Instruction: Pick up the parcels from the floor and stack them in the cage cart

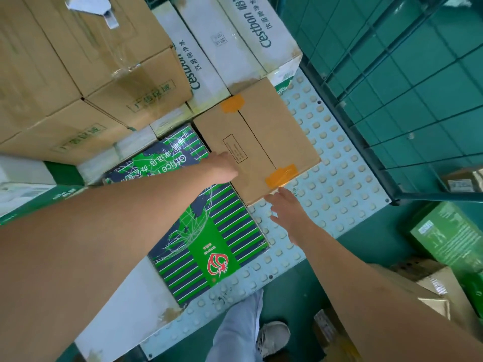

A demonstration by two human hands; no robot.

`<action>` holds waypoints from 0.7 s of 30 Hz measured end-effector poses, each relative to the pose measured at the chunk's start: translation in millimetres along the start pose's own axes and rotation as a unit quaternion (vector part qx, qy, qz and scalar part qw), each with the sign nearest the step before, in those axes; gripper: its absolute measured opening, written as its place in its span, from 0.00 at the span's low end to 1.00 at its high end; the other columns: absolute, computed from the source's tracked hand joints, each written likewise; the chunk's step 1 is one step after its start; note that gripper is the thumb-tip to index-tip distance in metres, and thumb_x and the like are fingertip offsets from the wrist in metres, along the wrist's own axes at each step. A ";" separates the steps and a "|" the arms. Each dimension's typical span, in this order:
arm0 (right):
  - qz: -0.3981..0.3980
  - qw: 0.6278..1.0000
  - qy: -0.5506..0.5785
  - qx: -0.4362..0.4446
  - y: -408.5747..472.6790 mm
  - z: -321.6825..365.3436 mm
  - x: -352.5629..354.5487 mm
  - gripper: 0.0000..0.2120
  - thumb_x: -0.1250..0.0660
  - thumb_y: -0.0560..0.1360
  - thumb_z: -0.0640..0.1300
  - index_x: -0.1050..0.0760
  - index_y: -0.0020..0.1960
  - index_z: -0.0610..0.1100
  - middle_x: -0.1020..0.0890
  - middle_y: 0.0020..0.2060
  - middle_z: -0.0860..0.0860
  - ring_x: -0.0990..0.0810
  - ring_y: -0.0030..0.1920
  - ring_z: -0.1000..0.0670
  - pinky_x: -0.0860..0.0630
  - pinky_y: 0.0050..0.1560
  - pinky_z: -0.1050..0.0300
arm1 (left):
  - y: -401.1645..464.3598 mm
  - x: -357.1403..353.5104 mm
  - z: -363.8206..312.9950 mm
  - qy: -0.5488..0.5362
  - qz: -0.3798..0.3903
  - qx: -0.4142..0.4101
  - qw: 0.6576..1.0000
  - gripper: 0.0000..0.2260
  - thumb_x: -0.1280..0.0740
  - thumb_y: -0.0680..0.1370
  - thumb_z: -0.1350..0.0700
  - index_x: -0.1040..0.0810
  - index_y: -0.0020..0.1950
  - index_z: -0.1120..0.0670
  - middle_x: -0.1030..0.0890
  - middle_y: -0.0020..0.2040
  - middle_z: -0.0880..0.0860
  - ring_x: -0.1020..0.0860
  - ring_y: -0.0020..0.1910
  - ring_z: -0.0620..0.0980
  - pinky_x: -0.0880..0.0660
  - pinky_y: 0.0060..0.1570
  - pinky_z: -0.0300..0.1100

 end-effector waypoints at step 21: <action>-0.247 0.902 0.333 0.119 -411.0 -76.9 164.2 0.18 0.32 0.82 0.45 0.28 0.71 0.48 0.19 0.60 0.50 0.18 0.57 0.49 0.21 0.56 0.54 | -426.6 -73.1 -181.9 -0.246 0.103 -0.284 0.921 0.24 0.35 0.83 0.52 0.33 0.79 0.50 0.32 0.78 0.49 0.29 0.72 0.48 0.30 0.71 0.48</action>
Point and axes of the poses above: each hand's wrist, its own y-axis towards the middle knuckle, its own x-axis out of the back of the hand, z = x × y, the point moved 4 cm from there along y, towards the middle knuckle
